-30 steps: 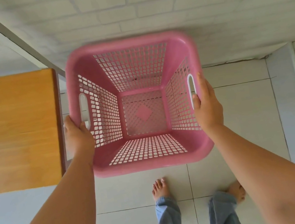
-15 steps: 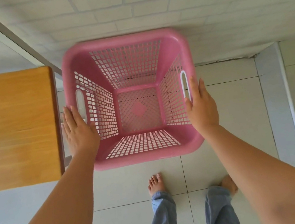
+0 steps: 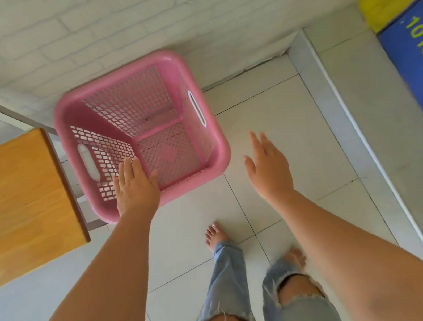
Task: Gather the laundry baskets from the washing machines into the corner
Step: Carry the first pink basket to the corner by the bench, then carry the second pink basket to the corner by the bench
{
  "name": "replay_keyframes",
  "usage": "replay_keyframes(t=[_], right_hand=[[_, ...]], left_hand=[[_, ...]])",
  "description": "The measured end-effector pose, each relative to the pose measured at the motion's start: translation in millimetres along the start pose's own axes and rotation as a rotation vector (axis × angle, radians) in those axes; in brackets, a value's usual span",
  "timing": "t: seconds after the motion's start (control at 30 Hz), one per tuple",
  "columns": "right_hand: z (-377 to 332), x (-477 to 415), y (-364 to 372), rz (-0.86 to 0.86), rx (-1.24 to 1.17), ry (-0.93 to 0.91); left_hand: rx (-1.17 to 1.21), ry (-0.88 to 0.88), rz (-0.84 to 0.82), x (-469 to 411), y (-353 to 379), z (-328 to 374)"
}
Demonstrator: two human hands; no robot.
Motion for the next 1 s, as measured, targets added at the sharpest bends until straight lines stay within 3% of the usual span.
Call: replay_keyframes(t=[0.4, 0.73, 1.0], right_hand=[[194.1, 212.4, -78.2, 0.107, -0.152, 0.352], [363.2, 427.3, -114.3, 0.214, -0.256, 0.661], [470.6, 531.9, -137.0, 0.339, -0.347, 0.981]], left_hand=[[-0.128, 0.339, -0.044, 167.5, 37.2, 170.8], [-0.239, 0.737, -0.136, 368.2, 133.2, 336.4], [-0.31, 1.048, -0.228, 474.3, 200.1, 469.1]])
Point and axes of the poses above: each hand's wrist, its own x-axis away from the middle knuckle, its own y-axis out of the palm, z = x × y, the point moved 7 cm from there along -x, towards the middle knuckle, and after that the axes turned 1 degree about x, right-handed, at the moved point
